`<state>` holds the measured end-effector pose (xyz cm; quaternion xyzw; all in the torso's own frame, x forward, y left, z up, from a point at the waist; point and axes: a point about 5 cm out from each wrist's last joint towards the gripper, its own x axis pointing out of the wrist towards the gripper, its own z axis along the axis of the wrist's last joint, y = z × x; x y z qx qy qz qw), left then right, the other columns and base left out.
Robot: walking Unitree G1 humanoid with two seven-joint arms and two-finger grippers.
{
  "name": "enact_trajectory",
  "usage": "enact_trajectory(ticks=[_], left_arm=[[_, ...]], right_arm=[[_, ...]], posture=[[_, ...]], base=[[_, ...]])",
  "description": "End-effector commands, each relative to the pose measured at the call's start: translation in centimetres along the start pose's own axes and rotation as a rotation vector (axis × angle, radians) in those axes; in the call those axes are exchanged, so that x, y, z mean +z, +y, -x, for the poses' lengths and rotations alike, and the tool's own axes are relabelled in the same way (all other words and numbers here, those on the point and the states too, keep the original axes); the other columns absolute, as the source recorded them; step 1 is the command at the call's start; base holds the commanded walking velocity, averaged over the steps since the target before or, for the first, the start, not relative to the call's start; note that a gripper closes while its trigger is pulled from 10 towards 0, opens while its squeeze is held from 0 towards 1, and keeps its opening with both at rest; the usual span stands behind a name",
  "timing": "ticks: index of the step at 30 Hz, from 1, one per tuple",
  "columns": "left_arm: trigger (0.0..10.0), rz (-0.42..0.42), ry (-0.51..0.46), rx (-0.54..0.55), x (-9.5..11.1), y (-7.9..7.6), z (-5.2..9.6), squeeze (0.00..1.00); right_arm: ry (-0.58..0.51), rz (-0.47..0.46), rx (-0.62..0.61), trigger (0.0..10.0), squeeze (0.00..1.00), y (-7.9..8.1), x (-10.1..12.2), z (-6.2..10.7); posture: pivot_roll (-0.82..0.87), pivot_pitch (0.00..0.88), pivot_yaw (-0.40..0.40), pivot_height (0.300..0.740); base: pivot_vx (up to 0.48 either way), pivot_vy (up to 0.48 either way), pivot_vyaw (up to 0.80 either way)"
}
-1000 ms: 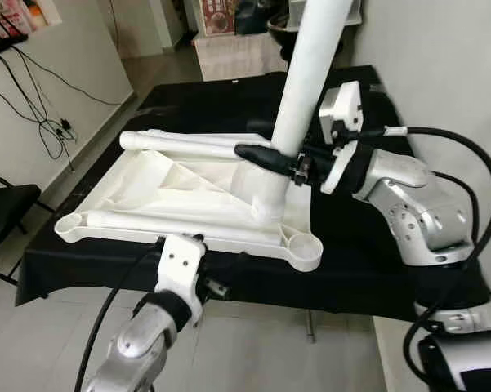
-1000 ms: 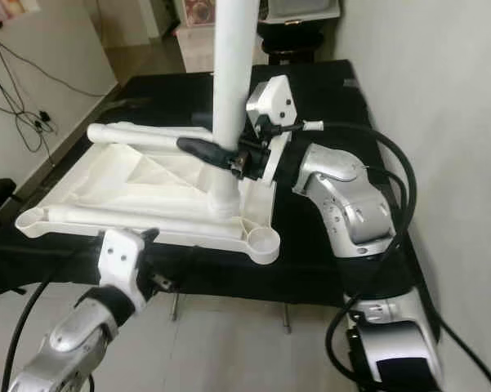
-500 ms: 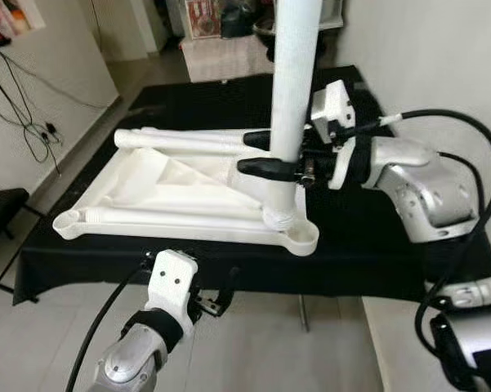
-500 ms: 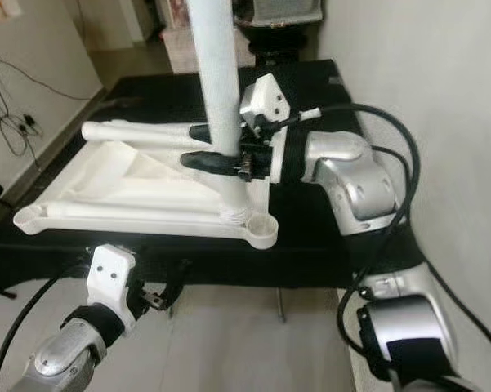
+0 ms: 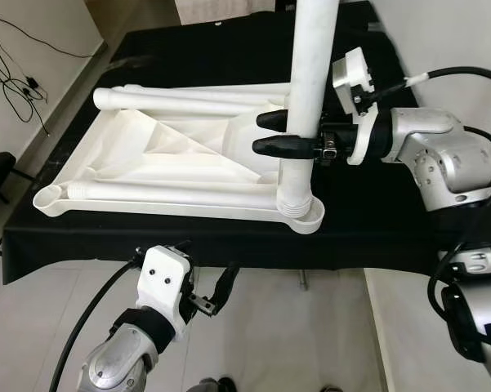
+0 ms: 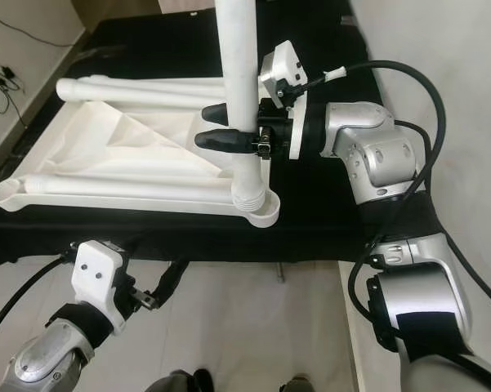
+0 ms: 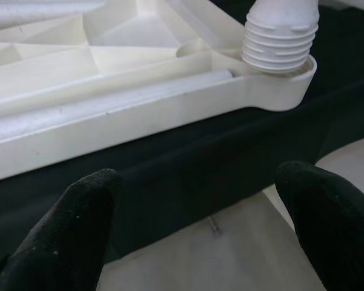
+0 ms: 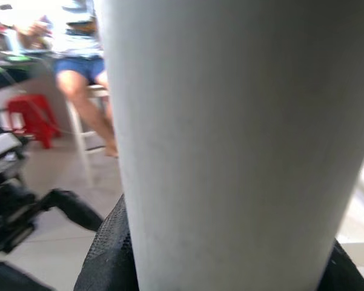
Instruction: Building children table
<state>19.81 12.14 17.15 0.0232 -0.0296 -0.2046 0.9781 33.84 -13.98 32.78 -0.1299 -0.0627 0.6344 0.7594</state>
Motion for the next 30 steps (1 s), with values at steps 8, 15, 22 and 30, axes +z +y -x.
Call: enact_trajectory(ticks=[8,15,22,30], left_arm=[[10.0,-0.046,-0.008,-0.03,0.4,-0.3,0.4,0.0],[10.0,-0.042,-0.012,-0.028,0.5,-0.3,0.4,0.0],[10.0,-0.038,-0.019,-0.028,0.7,-0.3,0.5,0.0],[10.0,-0.039,-0.012,-0.036,0.6,-0.3,0.6,0.0]], right_arm=[[0.0,0.018,0.139,10.0,0.0,0.1,1.0,-0.4],[-0.01,0.014,0.124,10.0,0.0,-0.5,1.2,-0.2],[-0.059,0.01,0.103,10.0,0.0,-1.3,2.4,1.0],[-0.064,0.0,0.182,10.0,0.0,-0.7,2.4,1.3]], posture=[[-0.01,0.365,0.135,0.74],[-0.01,0.365,0.134,0.74],[0.0,0.371,0.146,0.74],[0.0,0.367,0.155,0.74]], base=[[0.0,0.0,0.0],[0.0,0.0,0.0],[0.0,0.0,0.0],[0.0,0.0,0.0]])
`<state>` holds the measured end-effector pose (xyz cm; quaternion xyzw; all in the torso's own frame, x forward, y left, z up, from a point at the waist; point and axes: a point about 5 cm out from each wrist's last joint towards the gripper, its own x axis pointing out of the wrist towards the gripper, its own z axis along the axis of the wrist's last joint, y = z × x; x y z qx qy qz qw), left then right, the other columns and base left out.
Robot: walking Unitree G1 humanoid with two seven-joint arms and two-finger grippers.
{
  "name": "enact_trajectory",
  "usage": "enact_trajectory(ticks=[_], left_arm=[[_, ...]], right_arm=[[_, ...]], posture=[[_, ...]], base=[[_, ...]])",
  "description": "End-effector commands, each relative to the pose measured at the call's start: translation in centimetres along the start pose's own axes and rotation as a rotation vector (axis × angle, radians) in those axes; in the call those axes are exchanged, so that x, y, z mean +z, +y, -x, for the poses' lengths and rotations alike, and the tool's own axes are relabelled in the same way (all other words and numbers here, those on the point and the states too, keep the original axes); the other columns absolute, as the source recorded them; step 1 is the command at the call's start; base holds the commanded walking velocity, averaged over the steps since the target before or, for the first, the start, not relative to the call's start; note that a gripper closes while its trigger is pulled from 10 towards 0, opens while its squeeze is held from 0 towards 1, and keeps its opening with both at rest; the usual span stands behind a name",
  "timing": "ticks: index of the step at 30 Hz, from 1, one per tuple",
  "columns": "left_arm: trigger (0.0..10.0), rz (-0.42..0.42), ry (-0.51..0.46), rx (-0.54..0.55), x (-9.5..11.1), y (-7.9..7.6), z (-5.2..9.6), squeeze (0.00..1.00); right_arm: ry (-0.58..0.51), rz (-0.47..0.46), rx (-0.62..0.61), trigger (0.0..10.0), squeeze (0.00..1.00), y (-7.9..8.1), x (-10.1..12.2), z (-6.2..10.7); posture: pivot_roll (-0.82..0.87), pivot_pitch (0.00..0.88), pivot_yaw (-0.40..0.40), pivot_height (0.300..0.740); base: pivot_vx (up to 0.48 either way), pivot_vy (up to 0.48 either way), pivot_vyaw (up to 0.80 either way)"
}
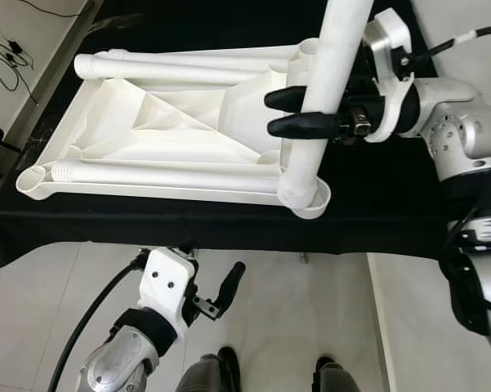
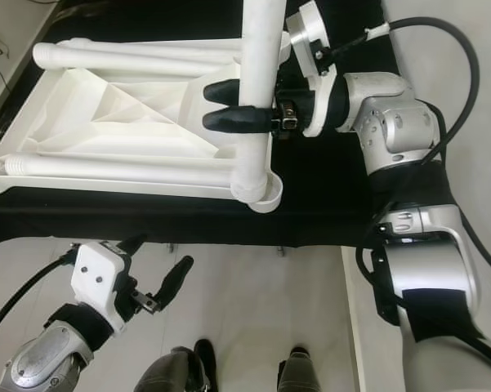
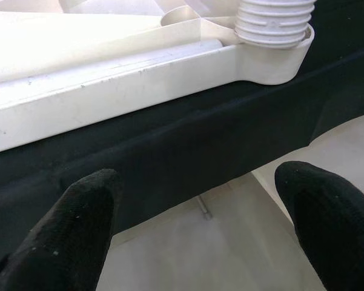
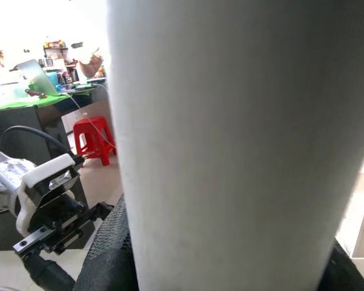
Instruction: Building children table
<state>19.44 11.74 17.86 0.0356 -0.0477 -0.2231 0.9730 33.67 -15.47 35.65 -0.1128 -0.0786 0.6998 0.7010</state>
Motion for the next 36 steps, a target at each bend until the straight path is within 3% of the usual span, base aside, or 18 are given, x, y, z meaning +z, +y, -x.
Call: enact_trajectory(ticks=[1,7,24,36], left_arm=[[10.0,-0.009,0.02,0.0,-0.1,0.2,0.5,0.0],[10.0,-0.016,0.025,0.0,-0.2,0.3,0.6,0.0],[10.0,-0.018,0.028,-0.005,-0.1,0.2,0.8,0.0],[10.0,-0.017,0.026,-0.006,0.0,0.2,0.6,0.0]], right_arm=[[0.015,-0.009,0.055,10.0,0.0,0.5,-0.3,-0.3],[0.102,0.024,0.071,10.0,0.0,0.9,-0.9,0.1],[0.135,0.018,0.058,10.0,0.0,0.8,-0.9,0.8],[0.174,0.038,0.017,10.0,0.0,-0.1,-1.5,-0.3]], posture=[[0.0,0.366,0.155,0.74],[0.0,0.359,0.16,0.74],[0.0,0.363,0.165,0.74],[0.0,0.372,0.162,0.74]], base=[[0.0,0.0,0.0],[0.0,0.0,0.0],[0.0,0.0,0.0],[0.0,0.0,0.0]])
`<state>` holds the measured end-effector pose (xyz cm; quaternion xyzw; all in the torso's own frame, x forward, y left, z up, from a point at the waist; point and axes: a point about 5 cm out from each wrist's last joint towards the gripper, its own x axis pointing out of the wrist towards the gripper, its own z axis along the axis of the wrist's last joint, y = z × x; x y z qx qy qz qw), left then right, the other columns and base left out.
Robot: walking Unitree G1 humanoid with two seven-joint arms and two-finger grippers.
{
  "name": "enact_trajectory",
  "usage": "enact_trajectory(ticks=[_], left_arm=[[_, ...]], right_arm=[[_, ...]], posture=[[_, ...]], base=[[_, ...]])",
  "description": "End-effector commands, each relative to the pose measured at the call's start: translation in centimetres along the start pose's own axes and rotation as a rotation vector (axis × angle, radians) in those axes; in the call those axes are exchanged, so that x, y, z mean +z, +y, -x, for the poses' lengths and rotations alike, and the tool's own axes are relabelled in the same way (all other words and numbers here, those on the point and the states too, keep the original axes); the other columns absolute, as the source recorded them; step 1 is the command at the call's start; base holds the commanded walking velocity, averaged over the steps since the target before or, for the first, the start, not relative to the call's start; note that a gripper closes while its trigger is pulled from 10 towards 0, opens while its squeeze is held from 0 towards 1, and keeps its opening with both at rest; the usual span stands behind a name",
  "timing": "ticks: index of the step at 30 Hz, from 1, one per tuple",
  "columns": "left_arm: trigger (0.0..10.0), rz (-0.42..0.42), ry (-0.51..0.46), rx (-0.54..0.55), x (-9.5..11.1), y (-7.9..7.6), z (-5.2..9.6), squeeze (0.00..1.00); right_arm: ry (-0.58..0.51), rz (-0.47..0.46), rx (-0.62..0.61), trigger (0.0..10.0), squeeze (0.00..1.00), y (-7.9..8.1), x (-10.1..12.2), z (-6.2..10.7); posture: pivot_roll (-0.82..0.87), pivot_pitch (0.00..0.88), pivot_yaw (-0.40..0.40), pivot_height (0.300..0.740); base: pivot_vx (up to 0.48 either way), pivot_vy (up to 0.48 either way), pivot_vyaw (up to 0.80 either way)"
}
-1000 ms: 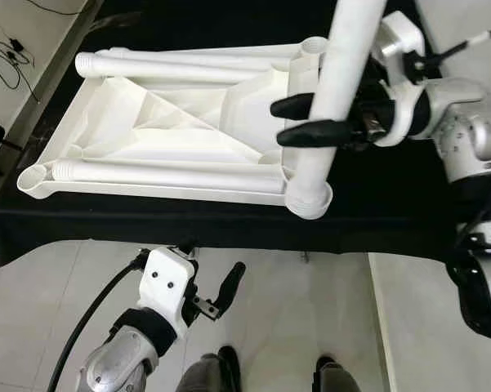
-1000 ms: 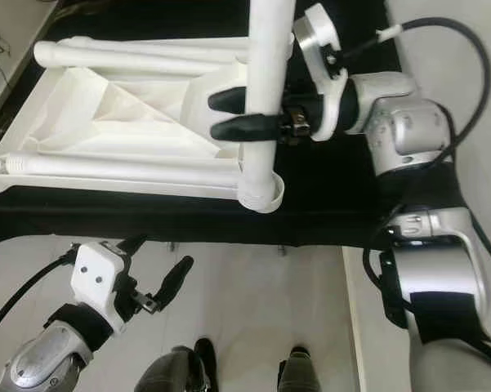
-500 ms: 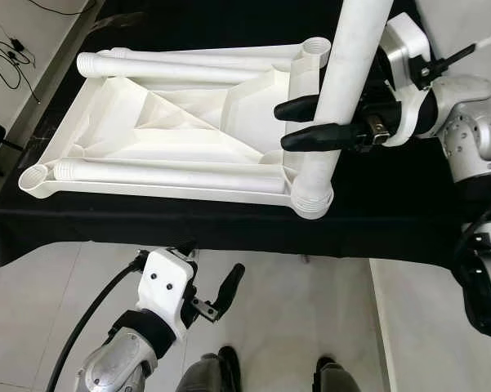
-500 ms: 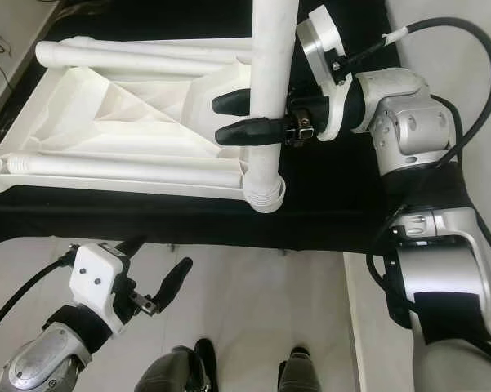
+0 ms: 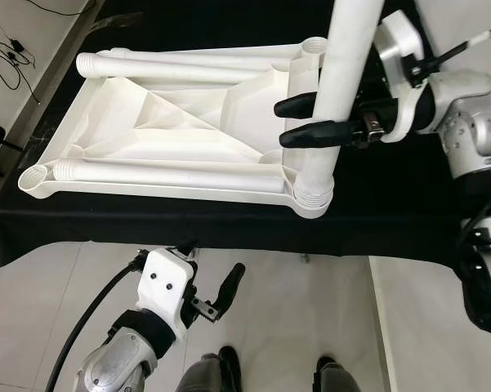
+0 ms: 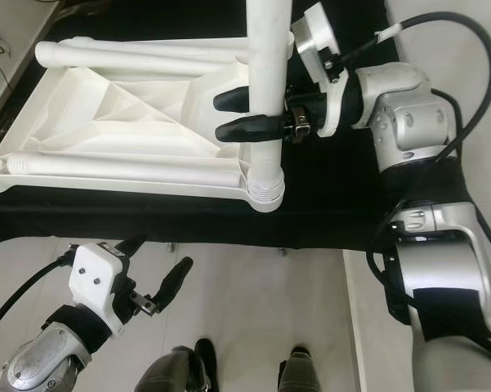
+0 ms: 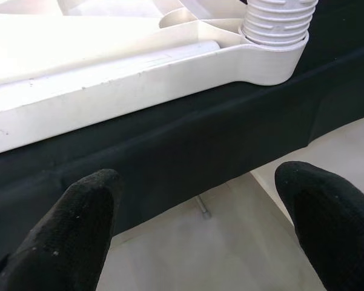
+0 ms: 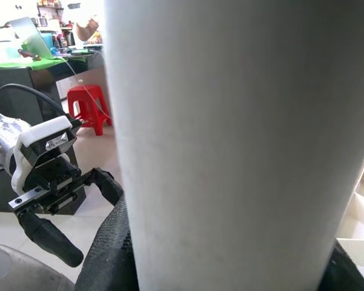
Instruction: Building children table
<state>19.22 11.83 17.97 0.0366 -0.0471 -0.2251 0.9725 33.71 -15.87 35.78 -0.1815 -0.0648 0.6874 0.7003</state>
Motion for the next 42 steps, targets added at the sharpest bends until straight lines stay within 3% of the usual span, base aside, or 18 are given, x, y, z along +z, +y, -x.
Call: enact_trajectory(ticks=[1,10,12,17,25,35,42], left_arm=[[10.0,-0.015,0.025,-0.001,-0.1,0.2,0.4,0.0],[10.0,-0.013,0.024,0.0,-0.1,0.3,0.3,0.0],[10.0,-0.012,0.024,0.0,-0.1,0.3,0.3,0.0],[10.0,-0.012,0.024,0.0,-0.1,0.3,0.3,0.0],[10.0,-0.012,0.023,0.001,-0.1,0.3,0.3,0.0],[10.0,-0.003,0.021,0.008,-0.1,0.3,0.2,0.0],[10.0,-0.002,0.02,0.01,-0.1,0.3,0.2,0.0]], right_arm=[[0.056,-0.045,0.036,10.0,0.0,0.2,-1.5,-1.0],[0.061,-0.06,0.079,10.0,0.0,0.6,-1.7,-1.3],[0.091,-0.075,0.152,10.0,0.0,1.7,-2.2,-1.6],[0.16,-0.067,0.2,10.0,0.0,2.5,-3.0,-1.9],[0.195,-0.057,0.202,10.0,0.0,2.6,-3.5,-2.3],[0.136,-0.205,-0.048,10.0,0.0,-0.1,-3.7,-2.6],[0.131,-0.223,-0.107,10.0,0.0,-0.4,-4.1,-2.7]], posture=[[0.0,0.372,0.162,0.74],[0.0,0.375,0.158,0.74],[0.0,0.377,0.158,0.74],[0.0,0.38,0.157,0.74],[0.0,0.381,0.154,0.74],[-0.01,0.383,0.146,0.74],[-0.01,0.384,0.143,0.74]], base=[[0.0,0.0,0.0],[0.0,0.0,0.0],[0.0,0.0,0.0],[0.0,0.0,0.0],[0.0,0.0,0.0],[0.0,0.0,0.0],[0.0,0.0,0.0]])
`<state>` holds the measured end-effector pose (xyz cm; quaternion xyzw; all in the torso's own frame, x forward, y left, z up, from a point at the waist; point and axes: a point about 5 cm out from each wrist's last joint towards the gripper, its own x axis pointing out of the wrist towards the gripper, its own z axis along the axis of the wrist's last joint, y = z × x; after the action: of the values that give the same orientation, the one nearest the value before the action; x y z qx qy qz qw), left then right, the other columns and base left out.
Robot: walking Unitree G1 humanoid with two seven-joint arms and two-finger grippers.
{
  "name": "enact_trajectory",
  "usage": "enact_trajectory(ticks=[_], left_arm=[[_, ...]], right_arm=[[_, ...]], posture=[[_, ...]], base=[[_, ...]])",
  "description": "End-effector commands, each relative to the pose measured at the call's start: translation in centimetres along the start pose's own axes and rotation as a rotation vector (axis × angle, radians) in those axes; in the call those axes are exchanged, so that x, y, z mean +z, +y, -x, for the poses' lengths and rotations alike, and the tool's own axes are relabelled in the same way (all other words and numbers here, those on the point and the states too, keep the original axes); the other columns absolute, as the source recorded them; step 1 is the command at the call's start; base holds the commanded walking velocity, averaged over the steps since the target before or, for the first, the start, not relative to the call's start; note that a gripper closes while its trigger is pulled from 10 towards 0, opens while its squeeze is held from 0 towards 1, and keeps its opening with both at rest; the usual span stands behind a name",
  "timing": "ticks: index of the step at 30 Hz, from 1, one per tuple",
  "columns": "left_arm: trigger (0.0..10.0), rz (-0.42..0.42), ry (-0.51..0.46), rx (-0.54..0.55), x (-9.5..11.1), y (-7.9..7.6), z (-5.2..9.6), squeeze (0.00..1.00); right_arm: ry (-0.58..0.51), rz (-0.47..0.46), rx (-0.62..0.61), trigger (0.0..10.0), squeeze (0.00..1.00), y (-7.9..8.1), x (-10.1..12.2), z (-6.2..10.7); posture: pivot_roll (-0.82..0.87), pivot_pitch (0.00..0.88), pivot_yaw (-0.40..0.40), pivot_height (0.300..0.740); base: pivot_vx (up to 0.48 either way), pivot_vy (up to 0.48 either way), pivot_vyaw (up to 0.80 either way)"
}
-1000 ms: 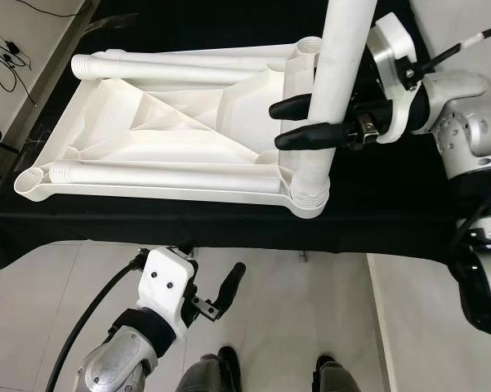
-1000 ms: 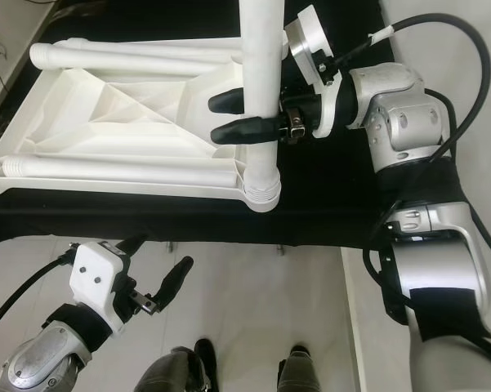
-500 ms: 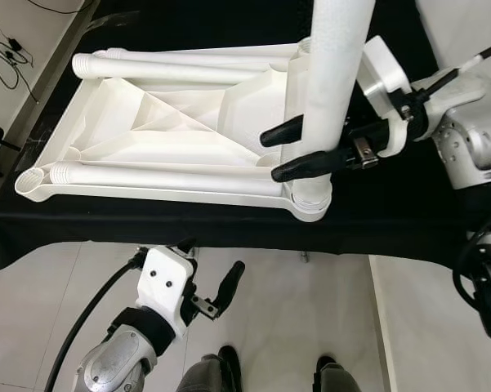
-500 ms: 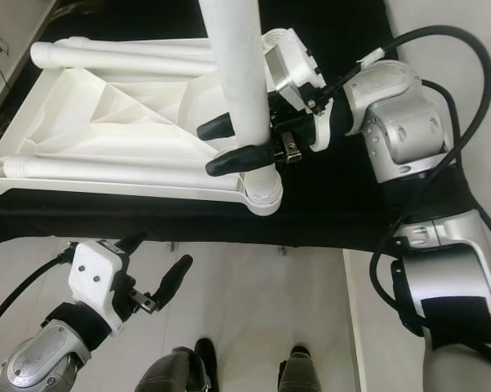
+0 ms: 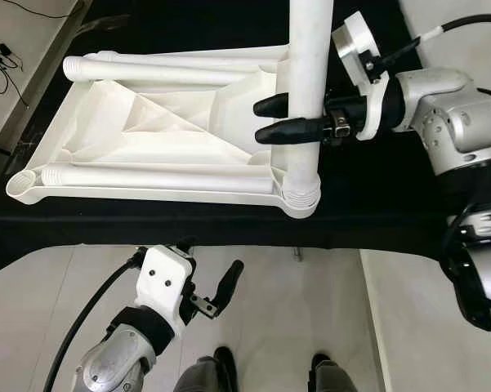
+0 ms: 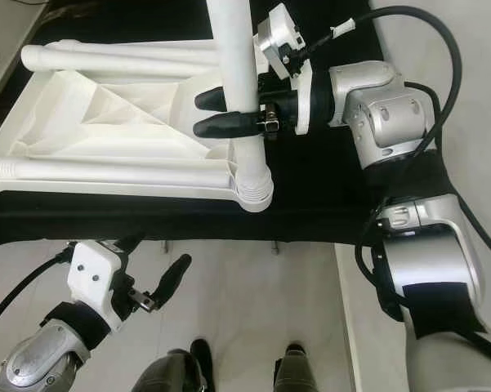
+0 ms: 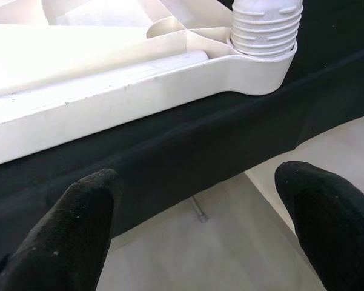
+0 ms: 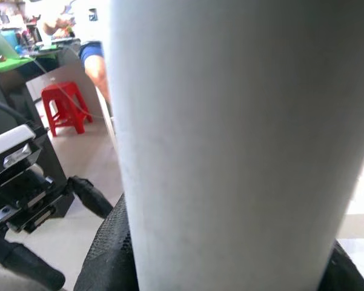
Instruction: Building children table
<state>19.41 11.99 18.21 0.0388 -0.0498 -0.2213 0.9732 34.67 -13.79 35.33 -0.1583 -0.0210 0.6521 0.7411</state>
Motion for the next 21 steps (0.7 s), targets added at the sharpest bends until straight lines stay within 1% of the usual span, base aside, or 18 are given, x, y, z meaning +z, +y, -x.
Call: enact_trajectory(ticks=[1,5,8,9,10,11,13,14,15,18,21], left_arm=[[10.0,0.004,0.023,0.003,-0.3,0.1,0.3,0.0],[10.0,0.004,0.023,0.004,-0.3,0.1,0.3,0.0],[10.0,0.004,0.023,0.005,-0.3,0.1,0.3,0.0],[10.0,0.004,0.024,0.004,-0.3,0.1,0.3,0.0],[10.0,0.004,0.024,0.004,-0.3,0.1,0.3,0.0],[10.0,0.004,0.025,0.003,-0.3,0.1,0.3,0.0],[10.0,0.004,0.025,0.003,-0.3,0.1,0.3,0.0],[10.0,0.003,0.026,0.002,-0.3,0.1,0.3,0.0],[10.0,0.003,0.027,0.002,-0.3,0.1,0.3,0.0],[10.0,0.001,0.029,0.002,-0.4,0.1,0.4,0.0],[10.0,0.001,0.03,0.002,-0.4,0.1,0.4,0.0]], right_arm=[[0.085,-0.116,-0.021,10.0,0.0,0.1,-3.9,-0.7],[0.082,-0.115,-0.026,10.0,0.0,0.2,-4.1,-0.7],[0.053,-0.109,-0.012,10.0,0.0,0.5,-4.1,-0.7],[0.014,-0.089,0.02,10.0,0.0,1.1,-4.0,-0.7],[0.014,-0.089,0.02,10.0,0.0,1.1,-4.0,-0.7],[-0.034,-0.069,0.051,10.0,0.0,1.7,-3.8,-0.6],[-0.034,-0.069,0.051,10.0,0.0,1.7,-3.8,-0.6],[-0.066,-0.052,0.081,10.0,0.0,2.3,-3.8,-0.4],[-0.075,-0.042,0.105,10.0,0.0,2.8,-4.0,-0.2],[-0.053,-0.034,0.144,10.0,0.0,3.5,-4.5,0.0],[-0.046,-0.031,0.151,10.0,0.0,3.7,-4.6,0.0]], posture=[[-0.01,0.384,0.144,0.74],[-0.01,0.383,0.144,0.74],[-0.01,0.383,0.144,0.74],[-0.01,0.379,0.15,0.74],[-0.01,0.379,0.15,0.74],[-0.01,0.377,0.15,0.74],[-0.01,0.377,0.15,0.74],[0.0,0.375,0.15,0.74],[0.0,0.374,0.152,0.74],[0.0,0.372,0.152,0.74],[0.0,0.369,0.154,0.74]], base=[[0.0,0.0,0.0],[0.0,0.0,0.0],[0.0,0.0,0.0],[0.0,0.0,0.0],[0.0,0.0,0.0],[0.0,0.0,0.0],[0.0,0.0,0.0],[0.0,0.0,0.0],[0.0,0.0,0.0],[0.0,0.0,0.0],[0.0,0.0,0.0]])
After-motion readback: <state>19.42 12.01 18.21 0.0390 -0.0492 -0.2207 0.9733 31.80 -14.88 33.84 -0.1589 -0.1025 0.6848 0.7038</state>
